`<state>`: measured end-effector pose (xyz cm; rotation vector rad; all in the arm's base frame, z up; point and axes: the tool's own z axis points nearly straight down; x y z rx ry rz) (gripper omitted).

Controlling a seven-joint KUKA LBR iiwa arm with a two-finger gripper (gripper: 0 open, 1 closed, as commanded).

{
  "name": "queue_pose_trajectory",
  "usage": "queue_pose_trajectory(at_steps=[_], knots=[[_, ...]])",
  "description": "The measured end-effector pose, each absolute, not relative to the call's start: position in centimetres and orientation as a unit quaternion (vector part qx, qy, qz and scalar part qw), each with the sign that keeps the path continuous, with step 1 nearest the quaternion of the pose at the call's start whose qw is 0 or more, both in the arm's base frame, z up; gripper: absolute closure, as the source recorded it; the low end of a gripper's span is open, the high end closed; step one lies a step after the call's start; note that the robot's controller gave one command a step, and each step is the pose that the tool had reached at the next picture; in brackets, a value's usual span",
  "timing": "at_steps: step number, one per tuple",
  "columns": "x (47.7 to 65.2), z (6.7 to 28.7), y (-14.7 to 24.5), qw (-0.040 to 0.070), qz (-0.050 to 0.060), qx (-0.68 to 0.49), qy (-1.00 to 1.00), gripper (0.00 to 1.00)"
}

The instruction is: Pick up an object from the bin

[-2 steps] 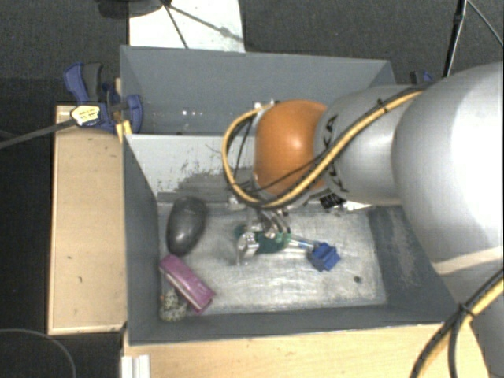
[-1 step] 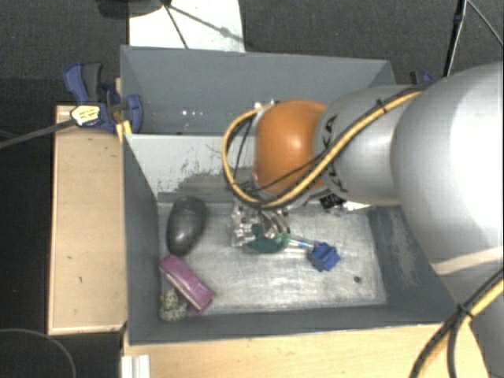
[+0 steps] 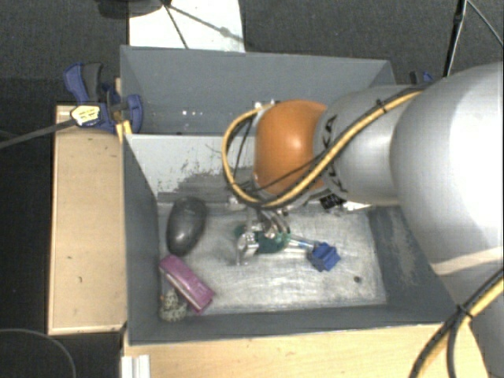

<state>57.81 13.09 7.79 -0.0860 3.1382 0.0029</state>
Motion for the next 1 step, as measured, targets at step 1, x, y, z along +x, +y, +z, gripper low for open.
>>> queue_pose_trajectory(at_steps=[1], knots=[[54.75,7.41,8.10,0.008,0.002,-0.081,0.997,0.00]])
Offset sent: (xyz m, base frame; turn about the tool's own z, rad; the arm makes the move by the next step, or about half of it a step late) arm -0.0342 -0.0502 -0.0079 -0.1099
